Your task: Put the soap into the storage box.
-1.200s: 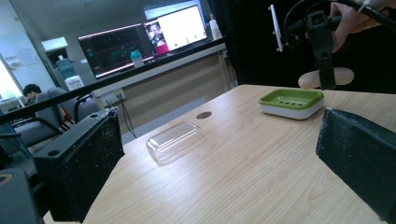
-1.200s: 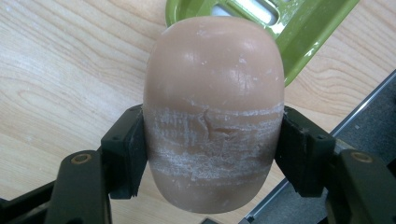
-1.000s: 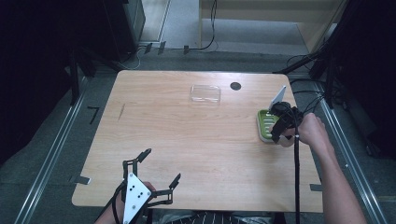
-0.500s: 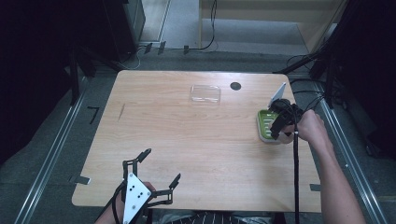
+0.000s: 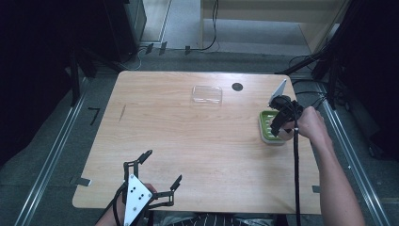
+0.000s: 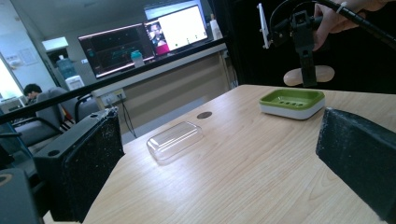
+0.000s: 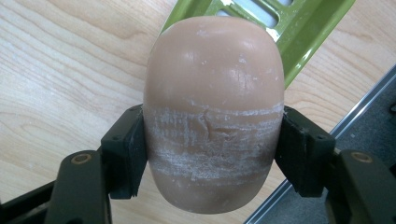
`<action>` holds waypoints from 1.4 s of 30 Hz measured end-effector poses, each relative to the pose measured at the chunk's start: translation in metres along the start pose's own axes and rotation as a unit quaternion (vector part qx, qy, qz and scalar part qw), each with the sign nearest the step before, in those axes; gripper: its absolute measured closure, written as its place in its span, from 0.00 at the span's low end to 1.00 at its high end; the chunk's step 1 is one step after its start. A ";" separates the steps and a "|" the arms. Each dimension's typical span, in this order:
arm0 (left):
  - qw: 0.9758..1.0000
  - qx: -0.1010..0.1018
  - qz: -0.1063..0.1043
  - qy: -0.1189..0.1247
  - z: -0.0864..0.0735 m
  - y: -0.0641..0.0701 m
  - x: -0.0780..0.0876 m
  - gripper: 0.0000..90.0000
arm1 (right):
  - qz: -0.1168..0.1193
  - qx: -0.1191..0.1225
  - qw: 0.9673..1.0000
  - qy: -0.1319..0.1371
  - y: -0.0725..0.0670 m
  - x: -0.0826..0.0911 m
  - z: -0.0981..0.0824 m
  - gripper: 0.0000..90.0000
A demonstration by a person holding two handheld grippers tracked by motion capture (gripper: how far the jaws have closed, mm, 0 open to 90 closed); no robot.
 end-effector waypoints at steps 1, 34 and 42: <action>1.000 0.000 0.000 0.000 0.000 0.000 0.000 0.01 | 0.000 0.001 1.000 0.001 0.000 0.000 0.001 0.38; 1.000 0.000 0.000 0.001 0.000 0.000 0.000 0.01 | 0.012 -0.027 1.000 0.006 0.010 -0.011 0.021 0.38; 1.000 0.000 -0.001 0.001 0.000 0.000 0.000 0.01 | 0.016 -0.038 0.999 0.008 0.012 -0.015 0.026 0.38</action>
Point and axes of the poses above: each handheld gripper's, and its own axes: x roughly backward along the jaws, z roughly out of its top, y roughly to its right, the point moved 7 cm from there along -x, roughly forward along the jaws, and after that the axes turned 10 degrees about -z, right-handed, at the moved point
